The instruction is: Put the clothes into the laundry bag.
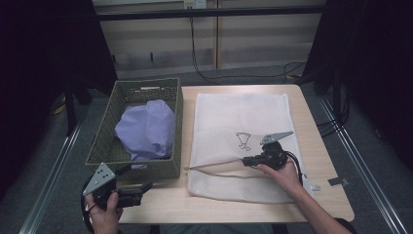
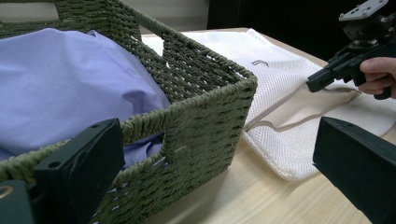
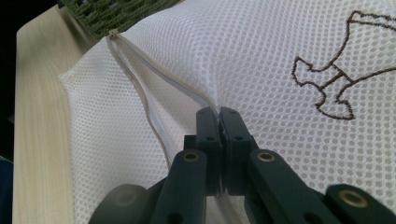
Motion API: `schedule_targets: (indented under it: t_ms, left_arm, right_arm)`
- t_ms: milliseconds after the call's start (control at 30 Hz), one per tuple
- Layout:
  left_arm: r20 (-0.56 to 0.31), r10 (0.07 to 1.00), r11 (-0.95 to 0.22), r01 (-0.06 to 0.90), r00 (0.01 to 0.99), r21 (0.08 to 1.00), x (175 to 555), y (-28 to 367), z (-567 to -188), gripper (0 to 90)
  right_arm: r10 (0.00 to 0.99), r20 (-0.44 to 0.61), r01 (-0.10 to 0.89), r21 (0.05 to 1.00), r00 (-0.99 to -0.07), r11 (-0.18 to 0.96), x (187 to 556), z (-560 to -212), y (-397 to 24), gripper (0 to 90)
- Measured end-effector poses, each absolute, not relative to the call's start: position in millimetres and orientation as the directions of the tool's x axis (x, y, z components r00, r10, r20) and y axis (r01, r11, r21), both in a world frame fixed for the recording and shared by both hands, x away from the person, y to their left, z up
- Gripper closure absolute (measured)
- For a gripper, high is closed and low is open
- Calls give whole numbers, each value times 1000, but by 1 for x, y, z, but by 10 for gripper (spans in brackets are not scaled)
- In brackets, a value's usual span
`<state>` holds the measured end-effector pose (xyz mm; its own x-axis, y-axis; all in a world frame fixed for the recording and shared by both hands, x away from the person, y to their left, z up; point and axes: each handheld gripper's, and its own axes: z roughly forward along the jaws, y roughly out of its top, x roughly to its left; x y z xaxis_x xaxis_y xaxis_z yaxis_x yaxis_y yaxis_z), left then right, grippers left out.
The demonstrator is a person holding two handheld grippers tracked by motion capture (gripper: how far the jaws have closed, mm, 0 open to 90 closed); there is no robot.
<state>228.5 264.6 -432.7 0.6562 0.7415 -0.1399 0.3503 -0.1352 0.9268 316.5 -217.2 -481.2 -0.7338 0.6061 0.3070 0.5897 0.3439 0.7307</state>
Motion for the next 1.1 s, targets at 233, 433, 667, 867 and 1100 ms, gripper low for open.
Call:
schedule_targets:
  t_ms: [233,433,667,867,1100]
  left_arm:
    - [-145,743,-127,351,653,928,228,265,-433,19]
    - [-141,745,-132,350,652,927,228,264,-432,18]
    - [-143,748,-125,350,648,928,228,265,-432,19]
    - [-146,747,-123,351,649,928,228,265,-432,19]
    - [-134,734,-140,342,665,929,227,262,-431,19]
  right_arm:
    - [610,312,581,753,-728,309,318,-477,-221,877]
    - [605,314,568,772,-732,286,319,-471,-226,874]
    - [605,307,548,794,-735,264,320,-464,-231,879]
    - [601,311,544,801,-736,252,320,-460,-231,880]
    - [602,327,536,819,-729,205,322,-454,-233,879]
